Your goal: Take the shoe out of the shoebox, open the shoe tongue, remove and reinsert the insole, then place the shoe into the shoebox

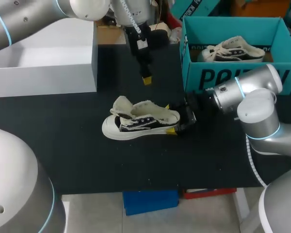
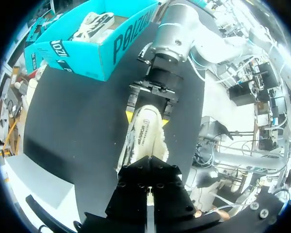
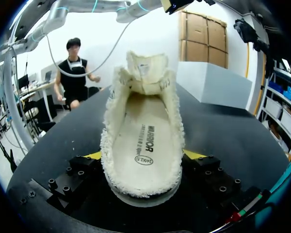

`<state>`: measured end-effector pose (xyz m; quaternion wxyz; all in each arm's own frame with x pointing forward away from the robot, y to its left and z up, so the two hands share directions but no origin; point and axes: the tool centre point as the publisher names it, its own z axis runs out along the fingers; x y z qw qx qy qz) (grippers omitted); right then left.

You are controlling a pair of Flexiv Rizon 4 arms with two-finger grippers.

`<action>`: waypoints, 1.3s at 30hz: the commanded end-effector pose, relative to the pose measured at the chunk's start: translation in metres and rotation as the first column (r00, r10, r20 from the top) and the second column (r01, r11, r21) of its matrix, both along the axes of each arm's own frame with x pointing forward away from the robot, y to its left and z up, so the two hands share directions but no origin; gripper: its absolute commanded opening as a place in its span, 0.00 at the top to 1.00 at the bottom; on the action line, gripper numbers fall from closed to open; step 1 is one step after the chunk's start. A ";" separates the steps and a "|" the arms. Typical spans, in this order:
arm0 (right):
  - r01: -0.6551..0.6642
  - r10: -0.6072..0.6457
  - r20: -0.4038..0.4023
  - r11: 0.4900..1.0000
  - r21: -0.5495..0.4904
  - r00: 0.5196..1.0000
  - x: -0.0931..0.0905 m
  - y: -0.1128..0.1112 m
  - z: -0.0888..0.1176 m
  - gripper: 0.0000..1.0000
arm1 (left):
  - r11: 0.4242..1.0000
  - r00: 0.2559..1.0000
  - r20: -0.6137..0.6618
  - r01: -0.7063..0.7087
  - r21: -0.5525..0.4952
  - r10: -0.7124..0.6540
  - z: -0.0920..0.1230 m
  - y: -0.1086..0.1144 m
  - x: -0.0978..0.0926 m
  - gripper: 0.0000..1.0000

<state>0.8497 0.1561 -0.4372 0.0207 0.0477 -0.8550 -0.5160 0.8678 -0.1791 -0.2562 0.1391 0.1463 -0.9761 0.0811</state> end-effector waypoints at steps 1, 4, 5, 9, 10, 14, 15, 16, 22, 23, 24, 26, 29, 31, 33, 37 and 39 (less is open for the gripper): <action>0.000 0.000 -0.001 1.000 0.000 1.000 0.001 0.000 -0.002 1.00 | 0.996 0.996 -0.048 0.072 -0.055 -0.075 -0.020 0.000 0.008 1.00; 0.000 0.000 -0.001 1.000 0.000 1.000 0.001 0.000 -0.002 1.00 | 0.992 0.991 -0.049 0.124 -0.036 -0.126 -0.023 0.000 0.009 1.00; 0.000 0.000 -0.001 1.000 0.000 1.000 0.001 0.000 -0.002 1.00 | 0.990 0.989 -0.050 0.138 -0.029 -0.139 -0.023 0.000 0.009 1.00; 0.000 0.000 -0.001 1.000 0.000 1.000 0.001 0.000 -0.002 1.00 | 0.989 0.988 -0.051 0.149 0.018 -0.148 -0.029 0.002 0.004 1.00; 0.000 0.000 -0.001 1.000 0.000 1.000 0.001 0.000 -0.002 1.00 | 0.989 0.987 -0.064 0.146 0.018 -0.144 -0.031 0.002 0.003 1.00; 0.000 0.000 -0.001 1.000 0.000 1.000 0.001 0.000 -0.002 1.00 | 0.991 0.988 -0.084 0.132 0.008 -0.131 -0.032 0.003 0.002 1.00; 0.000 0.000 -0.001 1.000 0.000 1.000 0.001 0.000 -0.002 1.00 | 0.991 0.988 -0.084 0.132 0.008 -0.131 -0.032 0.003 0.002 1.00; 0.000 0.000 -0.001 1.000 0.000 1.000 0.001 0.000 -0.002 1.00 | 0.991 0.988 -0.084 0.132 0.008 -0.131 -0.032 0.003 0.002 1.00; 0.000 0.000 -0.001 1.000 0.000 1.000 0.001 0.000 -0.002 1.00 | 0.990 0.988 -0.064 0.142 0.010 -0.141 -0.032 0.003 0.002 1.00; 0.000 0.000 -0.001 1.000 0.000 1.000 0.001 0.000 -0.002 1.00 | 0.985 0.984 -0.055 0.169 -0.023 -0.170 -0.032 0.002 0.001 1.00; 0.000 0.000 -0.001 1.000 0.000 1.000 0.001 0.000 -0.002 1.00 | 0.980 0.979 -0.050 0.197 -0.036 -0.199 -0.033 0.003 0.000 1.00; 0.000 0.000 -0.001 1.000 0.000 1.000 0.001 0.000 -0.002 1.00 | 0.970 0.970 -0.040 0.236 -0.055 -0.238 -0.036 0.003 -0.003 1.00; 0.000 0.000 -0.001 1.000 0.000 1.000 0.001 0.000 -0.002 1.00 | 0.966 0.967 -0.035 0.252 -0.052 -0.253 -0.044 0.005 -0.004 1.00; 0.000 0.000 -0.001 1.000 0.000 1.000 0.001 0.000 -0.002 1.00 | 0.967 0.967 -0.031 0.251 -0.046 -0.253 -0.049 0.006 -0.004 1.00; 0.000 0.000 -0.001 1.000 0.000 1.000 0.001 0.000 -0.002 1.00 | 0.966 0.966 -0.031 0.254 -0.047 -0.256 -0.052 0.005 -0.005 1.00; 0.000 0.000 -0.001 1.000 0.000 1.000 0.001 0.000 -0.002 1.00 | 0.965 0.964 -0.042 0.261 -0.031 -0.262 -0.061 0.002 -0.009 1.00; 0.000 0.000 -0.001 1.000 0.000 1.000 0.001 0.000 -0.002 1.00 | 0.966 0.964 -0.048 0.259 -0.027 -0.260 -0.067 0.002 -0.012 1.00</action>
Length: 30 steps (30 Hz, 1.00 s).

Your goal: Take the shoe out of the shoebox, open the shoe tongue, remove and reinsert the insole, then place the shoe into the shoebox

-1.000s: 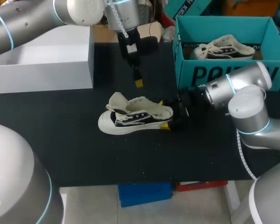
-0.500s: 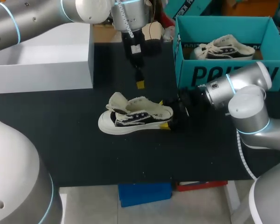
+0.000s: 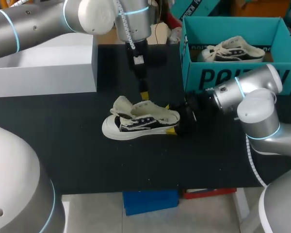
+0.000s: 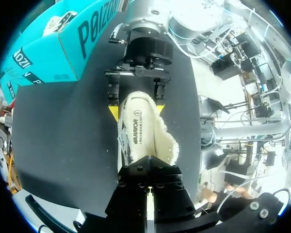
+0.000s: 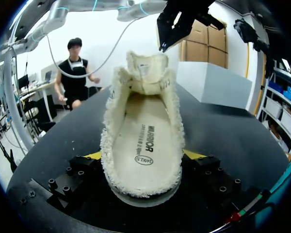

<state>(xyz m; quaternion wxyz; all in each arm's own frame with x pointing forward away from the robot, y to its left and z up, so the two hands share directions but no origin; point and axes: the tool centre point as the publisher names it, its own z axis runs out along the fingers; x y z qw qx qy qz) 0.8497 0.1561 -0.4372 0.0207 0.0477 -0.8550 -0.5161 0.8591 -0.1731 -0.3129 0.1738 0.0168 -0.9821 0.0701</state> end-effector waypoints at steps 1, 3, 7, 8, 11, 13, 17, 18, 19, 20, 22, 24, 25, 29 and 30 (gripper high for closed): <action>0.000 0.000 -0.001 1.000 -0.001 1.000 0.001 0.000 -0.002 1.00 | 1.000 1.000 -0.009 -0.001 0.005 0.001 -0.014 -0.004 -0.005 1.00; 0.000 0.000 -0.001 1.000 -0.001 1.000 0.001 0.000 -0.002 1.00 | 1.000 1.000 -0.010 -0.005 0.008 0.005 -0.019 -0.004 -0.008 1.00; 0.000 0.000 -0.001 1.000 -0.001 1.000 0.001 0.000 -0.002 1.00 | 1.000 1.000 -0.017 -0.009 0.011 0.009 -0.027 -0.005 -0.017 1.00; 0.000 0.000 -0.001 1.000 -0.001 1.000 0.001 0.000 -0.002 1.00 | 1.000 1.000 -0.021 -0.009 0.012 0.009 -0.029 -0.004 -0.019 1.00; 0.000 0.000 -0.001 1.000 -0.001 1.000 0.001 0.000 -0.002 1.00 | 1.000 0.999 -0.034 -0.010 0.018 0.011 -0.034 -0.004 -0.024 1.00; 0.000 0.000 -0.001 1.000 -0.001 1.000 0.001 0.000 -0.002 1.00 | 1.000 0.999 -0.032 -0.011 0.025 0.012 -0.035 -0.004 -0.026 1.00; 0.000 0.000 -0.001 1.000 -0.001 1.000 0.001 0.000 -0.002 1.00 | 1.000 0.999 -0.032 -0.011 0.025 0.012 -0.035 -0.004 -0.026 1.00; 0.000 0.000 -0.001 1.000 -0.001 1.000 0.001 0.000 -0.002 1.00 | 1.000 0.999 -0.032 -0.011 0.025 0.012 -0.035 -0.004 -0.026 1.00; 0.000 0.000 -0.001 1.000 -0.001 1.000 0.001 0.000 -0.002 1.00 | 1.000 0.999 -0.032 -0.011 0.025 0.012 -0.035 -0.004 -0.026 1.00; 0.000 0.000 -0.001 1.000 -0.001 1.000 0.001 0.000 -0.002 1.00 | 1.000 0.999 -0.032 -0.011 0.025 0.012 -0.035 -0.004 -0.026 1.00; 0.000 0.000 -0.001 1.000 -0.001 1.000 0.001 0.000 -0.002 1.00 | 1.000 0.999 -0.032 -0.011 0.025 0.012 -0.035 -0.004 -0.026 1.00; 0.000 0.000 -0.001 1.000 -0.001 1.000 0.001 0.000 -0.002 1.00 | 1.000 0.999 -0.032 -0.011 0.025 0.012 -0.035 -0.004 -0.026 1.00; 0.000 0.000 -0.001 1.000 -0.001 1.000 0.001 0.000 -0.002 1.00 | 1.000 0.999 -0.032 -0.011 0.025 0.012 -0.035 -0.004 -0.026 1.00; 0.000 0.000 -0.001 1.000 -0.001 1.000 0.001 0.000 -0.002 1.00 | 1.000 1.000 -0.014 -0.019 0.013 0.019 -0.034 -0.005 -0.025 1.00; 0.000 0.000 -0.001 1.000 -0.001 1.000 0.001 0.000 -0.002 1.00 | 0.999 1.000 -0.004 -0.031 0.019 0.031 -0.034 -0.005 -0.025 1.00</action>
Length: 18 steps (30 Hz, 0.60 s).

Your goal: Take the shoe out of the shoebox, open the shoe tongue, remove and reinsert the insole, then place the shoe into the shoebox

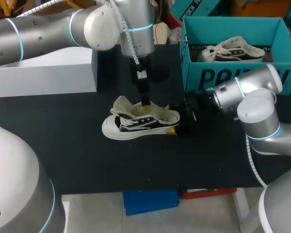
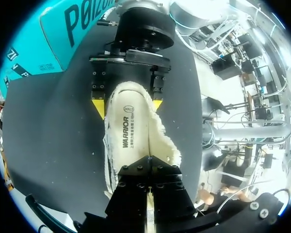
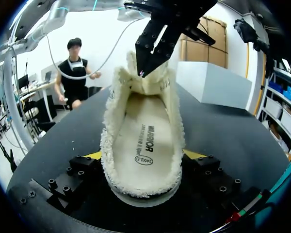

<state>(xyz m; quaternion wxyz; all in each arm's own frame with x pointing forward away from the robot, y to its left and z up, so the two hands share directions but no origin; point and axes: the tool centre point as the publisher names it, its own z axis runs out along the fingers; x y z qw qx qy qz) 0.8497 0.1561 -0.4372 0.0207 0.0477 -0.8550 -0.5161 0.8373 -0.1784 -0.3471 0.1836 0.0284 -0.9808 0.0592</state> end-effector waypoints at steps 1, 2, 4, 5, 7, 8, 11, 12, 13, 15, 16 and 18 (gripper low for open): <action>0.000 0.000 -0.001 1.000 -0.001 1.000 0.001 0.000 -0.002 1.00 | 1.000 1.000 0.023 -0.017 0.003 0.016 -0.002 0.002 -0.003 1.00; 0.000 0.000 -0.001 1.000 -0.001 1.000 0.001 0.000 -0.002 1.00 | 1.000 1.000 0.014 -0.018 -0.011 0.018 -0.003 0.003 -0.004 1.00; 0.000 0.000 -0.001 1.000 -0.001 1.000 0.001 0.000 -0.002 1.00 | 1.000 1.000 0.011 -0.029 -0.008 0.029 -0.008 0.005 -0.005 1.00; 0.000 0.000 -0.001 1.000 -0.001 1.000 0.001 0.000 -0.002 1.00 | 0.999 0.999 0.007 -0.032 -0.009 0.032 -0.011 0.006 -0.006 1.00; 0.000 0.000 -0.001 1.000 -0.001 1.000 0.001 0.000 -0.002 1.00 | 0.999 0.999 -0.014 -0.040 -0.013 0.040 -0.018 0.008 -0.008 1.00; 0.000 0.000 -0.001 1.000 -0.001 1.000 0.001 0.000 -0.002 1.00 | 0.999 0.999 -0.024 -0.042 -0.012 0.042 -0.022 0.008 -0.009 1.00; 0.000 0.000 -0.001 1.000 -0.001 1.000 0.001 0.000 -0.002 1.00 | 0.999 0.998 -0.032 -0.054 -0.004 0.054 -0.031 0.008 -0.011 1.00; 0.000 0.000 -0.001 1.000 -0.001 1.000 0.001 0.000 -0.002 1.00 | 0.998 0.998 -0.034 -0.058 -0.006 0.057 -0.032 0.008 -0.011 1.00; 0.000 0.000 -0.001 1.000 -0.001 1.000 0.001 0.000 -0.002 1.00 | 0.998 0.998 -0.036 -0.059 -0.008 0.058 -0.034 0.008 -0.012 1.00; 0.000 0.000 -0.001 1.000 -0.001 1.000 0.001 0.000 -0.002 1.00 | 0.998 0.997 -0.043 -0.064 -0.012 0.063 -0.039 0.007 -0.014 1.00; 0.000 0.000 -0.001 1.000 -0.001 1.000 0.001 0.000 -0.002 1.00 | 0.998 0.997 -0.044 -0.064 -0.013 0.063 -0.040 0.006 -0.015 1.00; 0.000 0.000 -0.001 1.000 -0.001 1.000 0.001 0.000 -0.002 1.00 | 0.998 0.997 -0.050 -0.062 -0.018 0.061 -0.042 0.004 -0.017 1.00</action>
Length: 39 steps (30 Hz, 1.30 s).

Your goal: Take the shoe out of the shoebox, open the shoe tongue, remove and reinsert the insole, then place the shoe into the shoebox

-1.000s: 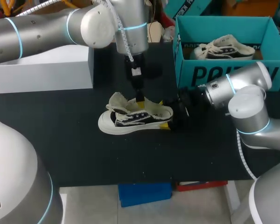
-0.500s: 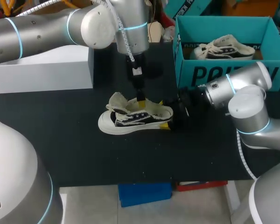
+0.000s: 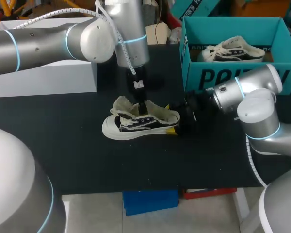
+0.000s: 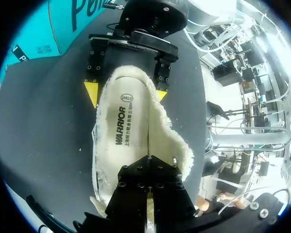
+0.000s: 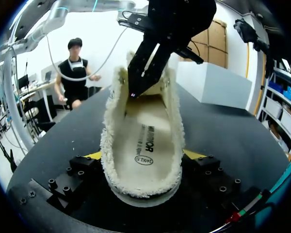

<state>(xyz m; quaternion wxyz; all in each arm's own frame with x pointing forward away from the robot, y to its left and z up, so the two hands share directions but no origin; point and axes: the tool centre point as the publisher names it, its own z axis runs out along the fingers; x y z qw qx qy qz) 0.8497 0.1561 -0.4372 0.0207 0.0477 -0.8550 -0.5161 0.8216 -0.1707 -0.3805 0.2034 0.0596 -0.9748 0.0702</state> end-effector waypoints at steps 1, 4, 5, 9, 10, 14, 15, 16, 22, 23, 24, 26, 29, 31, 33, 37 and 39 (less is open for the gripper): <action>0.000 0.000 -0.001 1.000 -0.001 1.000 0.001 0.000 -0.002 1.00 | 1.000 1.000 -0.003 0.001 -0.006 -0.001 -0.010 -0.005 -0.003 1.00; 0.000 0.000 -0.001 1.000 -0.001 1.000 0.001 0.000 -0.002 1.00 | 1.000 1.000 -0.004 -0.002 -0.012 0.002 -0.013 -0.006 -0.005 1.00; 0.000 0.000 -0.001 1.000 -0.001 1.000 0.001 0.000 -0.002 1.00 | 1.000 1.000 -0.003 -0.003 -0.009 0.003 -0.015 -0.006 -0.006 1.00; 0.000 0.000 -0.001 1.000 -0.001 1.000 0.001 0.000 -0.002 1.00 | 1.000 1.000 -0.001 -0.006 -0.008 0.006 -0.021 -0.007 -0.010 1.00; 0.000 0.000 -0.001 1.000 -0.001 1.000 0.001 0.000 -0.002 1.00 | 1.000 1.000 0.005 -0.008 -0.001 0.008 -0.023 -0.007 -0.011 1.00; 0.000 0.000 -0.001 1.000 -0.001 1.000 0.001 0.000 -0.002 1.00 | 1.000 1.000 -0.001 -0.007 -0.002 0.007 -0.029 -0.008 -0.014 1.00; 0.000 0.000 -0.001 1.000 -0.001 1.000 0.001 0.000 -0.002 1.00 | 1.000 1.000 -0.003 -0.006 -0.014 0.006 -0.029 -0.008 -0.014 1.00; 0.000 0.000 -0.001 1.000 -0.001 1.000 0.001 0.000 -0.002 1.00 | 1.000 1.000 -0.002 -0.009 -0.014 0.009 -0.030 -0.008 -0.014 1.00; 0.000 0.000 -0.001 1.000 -0.001 1.000 0.001 0.000 -0.002 1.00 | 1.000 1.000 0.002 -0.018 -0.022 0.018 -0.035 -0.010 -0.016 1.00; 0.000 0.000 -0.001 1.000 -0.001 1.000 0.001 0.000 -0.002 1.00 | 1.000 1.000 0.001 -0.019 -0.023 0.019 -0.036 -0.010 -0.017 1.00; 0.000 0.000 -0.001 1.000 -0.001 1.000 0.001 0.000 -0.002 1.00 | 0.999 1.000 0.003 -0.022 -0.023 0.022 -0.036 -0.011 -0.018 1.00; 0.000 0.000 -0.001 1.000 -0.001 1.000 0.001 0.000 -0.002 1.00 | 0.999 1.000 -0.002 -0.024 -0.030 0.024 -0.038 -0.011 -0.019 1.00; 0.000 0.000 -0.001 1.000 -0.001 1.000 0.001 0.000 -0.002 1.00 | 0.999 1.000 -0.002 -0.027 -0.033 0.027 -0.039 -0.012 -0.021 1.00; 0.000 0.000 -0.001 1.000 -0.001 1.000 0.001 0.000 -0.002 1.00 | 0.999 1.000 0.005 -0.027 -0.034 0.028 -0.039 -0.013 -0.022 1.00; 0.000 0.000 -0.001 1.000 -0.001 1.000 0.001 0.000 -0.002 1.00 | 0.999 0.999 0.033 -0.032 -0.029 0.032 -0.038 -0.013 -0.022 0.84; 0.000 0.000 -0.001 1.000 -0.001 1.000 0.001 0.000 -0.002 1.00 | 0.999 0.995 0.084 -0.046 -0.014 0.047 -0.034 -0.008 -0.020 0.55; 0.000 0.000 -0.001 1.000 -0.001 1.000 0.001 0.000 -0.002 1.00 | 0.999 0.993 0.105 -0.052 -0.005 0.052 -0.033 -0.007 -0.019 0.62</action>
